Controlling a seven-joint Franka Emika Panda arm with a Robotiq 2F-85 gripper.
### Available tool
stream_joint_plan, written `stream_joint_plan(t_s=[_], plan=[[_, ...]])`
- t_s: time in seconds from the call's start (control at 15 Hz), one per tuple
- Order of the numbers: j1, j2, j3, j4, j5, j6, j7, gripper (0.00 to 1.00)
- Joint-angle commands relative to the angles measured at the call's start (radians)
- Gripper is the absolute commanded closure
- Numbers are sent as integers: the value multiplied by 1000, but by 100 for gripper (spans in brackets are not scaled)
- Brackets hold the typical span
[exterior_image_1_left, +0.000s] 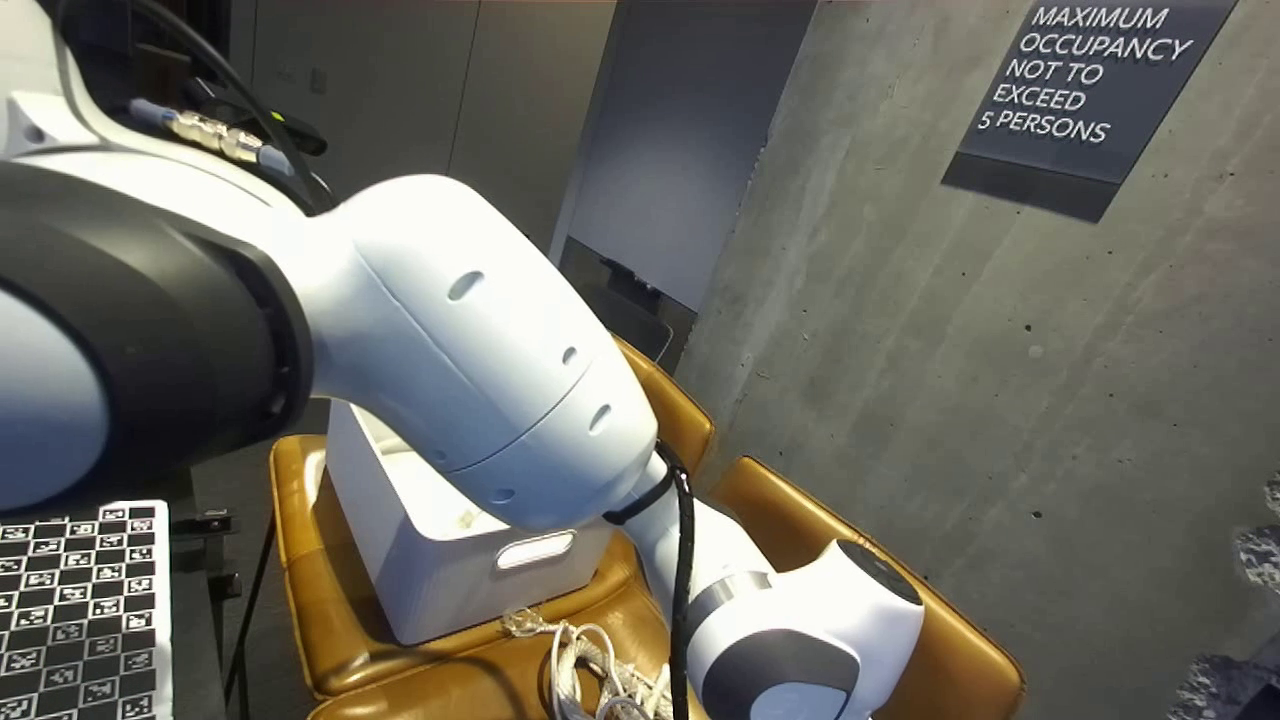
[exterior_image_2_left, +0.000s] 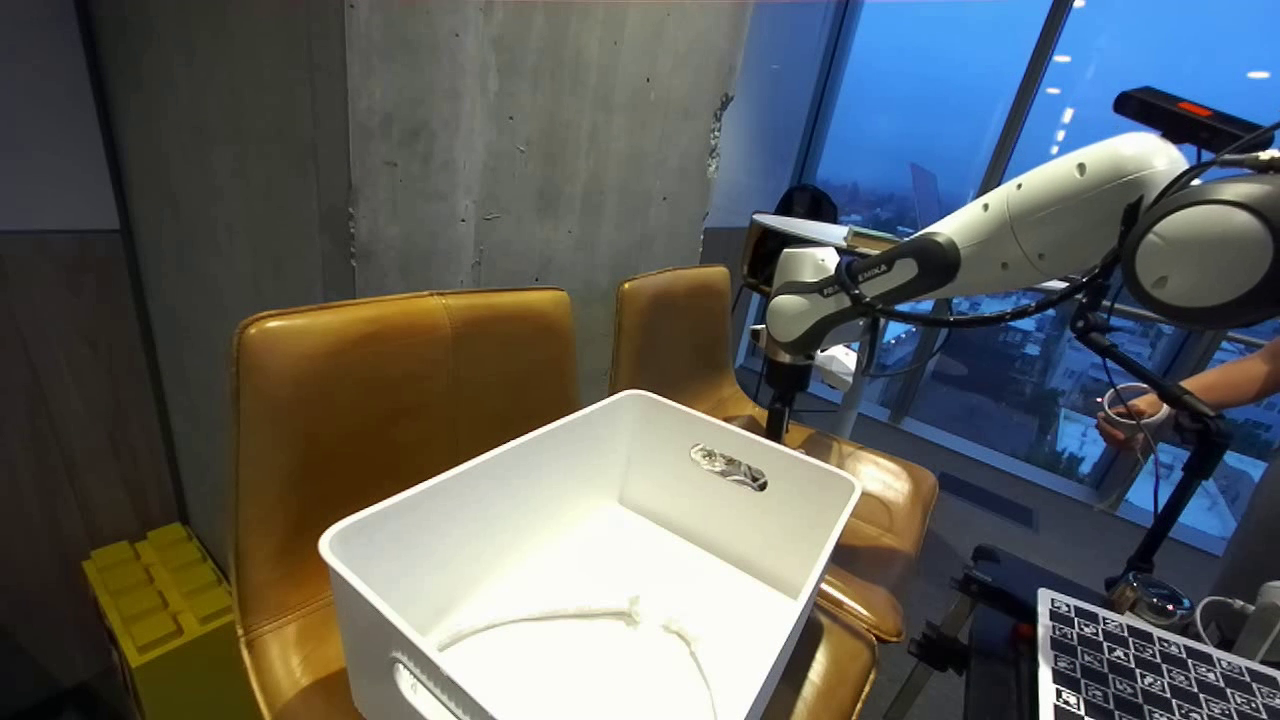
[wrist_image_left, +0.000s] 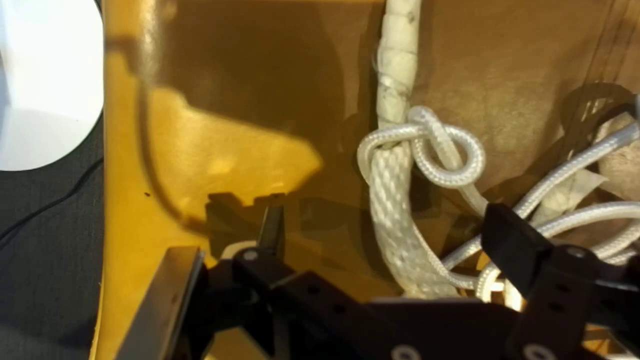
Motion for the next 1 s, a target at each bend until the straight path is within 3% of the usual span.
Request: stream_joint_plan(t_s=[0.0, 0.13, 0.27, 0.8, 0.93], plan=[[-8, 48, 7, 103, -22, -41, 1, 2], [-10, 63, 5, 124, -24, -40, 0, 27], [-13, 79, 4, 142, -24, -41, 0, 36], [-8, 96, -15, 151, -9, -31, -2, 96], [-2, 89, -13, 141, -10, -28, -3, 100]])
